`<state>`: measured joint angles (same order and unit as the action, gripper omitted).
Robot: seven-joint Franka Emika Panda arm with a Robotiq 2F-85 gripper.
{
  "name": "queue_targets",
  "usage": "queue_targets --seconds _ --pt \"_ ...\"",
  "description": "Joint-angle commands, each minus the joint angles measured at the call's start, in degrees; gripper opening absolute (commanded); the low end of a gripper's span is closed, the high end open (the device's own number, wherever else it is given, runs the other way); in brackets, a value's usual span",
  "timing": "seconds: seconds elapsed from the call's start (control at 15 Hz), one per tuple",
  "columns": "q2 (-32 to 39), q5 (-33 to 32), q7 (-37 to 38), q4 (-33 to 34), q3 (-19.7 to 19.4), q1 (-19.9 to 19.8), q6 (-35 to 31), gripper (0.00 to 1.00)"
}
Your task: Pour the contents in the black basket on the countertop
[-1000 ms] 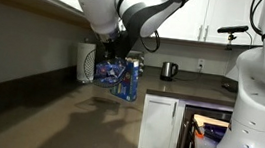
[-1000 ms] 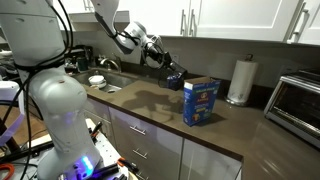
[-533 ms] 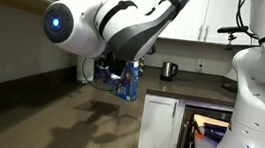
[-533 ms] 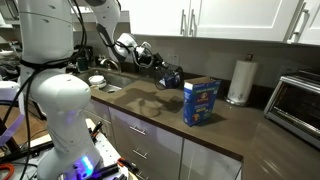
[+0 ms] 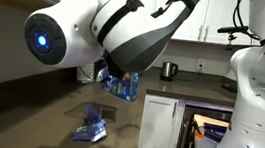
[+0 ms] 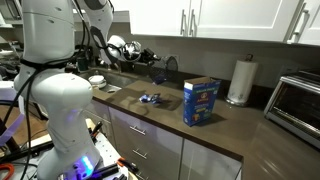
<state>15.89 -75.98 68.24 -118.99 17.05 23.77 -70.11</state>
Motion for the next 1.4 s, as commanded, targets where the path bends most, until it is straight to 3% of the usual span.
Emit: queue_targets --seconds 0.0,0.33,0.73,1.0,1.33 --pt "1.3 -1.3 1.7 1.0 0.8 0.1 3.7 0.01" --pt "-2.1 0.8 -1.8 0.3 1.4 -1.9 -2.3 0.01" --pt "-12.0 6.2 -8.9 -1.8 0.1 -7.2 -23.9 0.01" --pt "-17.1 15.1 -17.4 -3.0 -2.9 -10.3 -37.0 0.01" --pt "-21.2 29.4 -29.0 -8.0 -5.1 -10.9 -45.7 0.01"
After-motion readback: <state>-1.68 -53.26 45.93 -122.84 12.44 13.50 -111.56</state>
